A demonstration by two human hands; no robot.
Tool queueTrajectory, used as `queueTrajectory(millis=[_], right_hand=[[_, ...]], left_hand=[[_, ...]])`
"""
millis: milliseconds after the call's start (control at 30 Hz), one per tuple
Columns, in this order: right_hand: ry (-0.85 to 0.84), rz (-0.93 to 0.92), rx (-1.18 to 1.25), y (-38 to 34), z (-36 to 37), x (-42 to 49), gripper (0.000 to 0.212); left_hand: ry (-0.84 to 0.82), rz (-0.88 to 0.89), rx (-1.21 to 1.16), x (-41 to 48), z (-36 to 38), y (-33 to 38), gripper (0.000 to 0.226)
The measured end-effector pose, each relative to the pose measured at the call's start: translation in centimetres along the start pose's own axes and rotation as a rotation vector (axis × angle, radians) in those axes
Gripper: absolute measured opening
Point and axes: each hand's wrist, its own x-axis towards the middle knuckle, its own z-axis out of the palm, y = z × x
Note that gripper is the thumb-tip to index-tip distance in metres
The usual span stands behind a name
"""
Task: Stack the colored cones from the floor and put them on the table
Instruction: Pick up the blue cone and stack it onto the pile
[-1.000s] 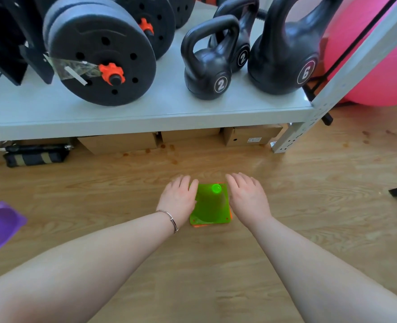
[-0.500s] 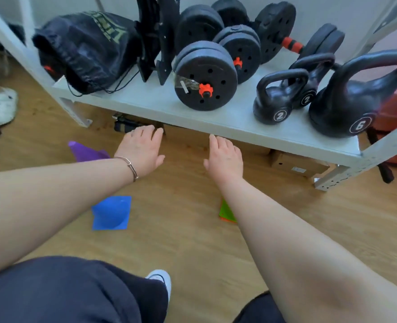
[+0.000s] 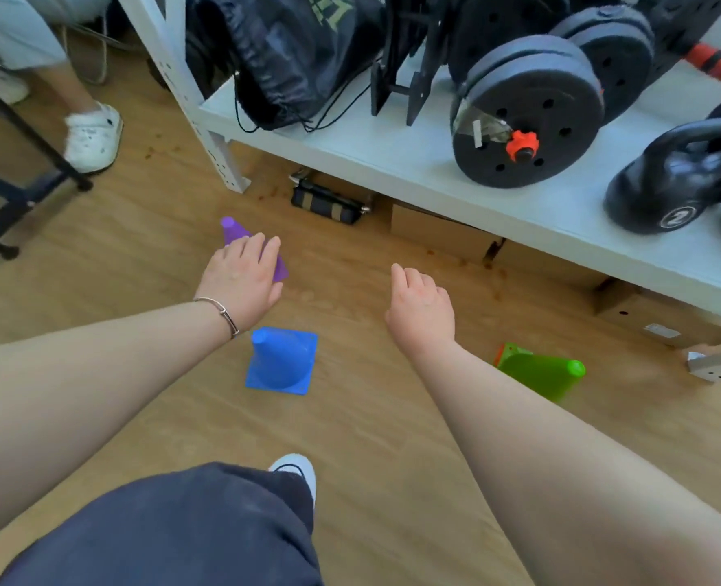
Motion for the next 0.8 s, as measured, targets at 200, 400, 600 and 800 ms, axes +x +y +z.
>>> queueTrajectory(millis=[200, 400, 600, 800], right_hand=[[-0.115, -0.052, 0.017, -4.6, 6.3, 1.8, 0.059], [-0.312, -0.12, 0.031, -8.6, 12.1, 2.0, 0.056], [-0.534, -0.191, 0.084, -11.8, 15.6, 1.7, 0.065], [-0.521, -0.206, 0.166, -12.5, 16.8, 1.9, 0.063]], left_hand=[[-0.106, -0.134, -0.073, -1.0, 8.0, -5.9, 0.074], [-0.308, -0.057, 0.014, -4.3, 14.9, -8.0, 0.078], [-0.423, -0.014, -0.127, -5.4, 18.1, -5.9, 0.072], [-0.547, -0.046, -0.303, -4.6, 18.5, -4.9, 0.065]])
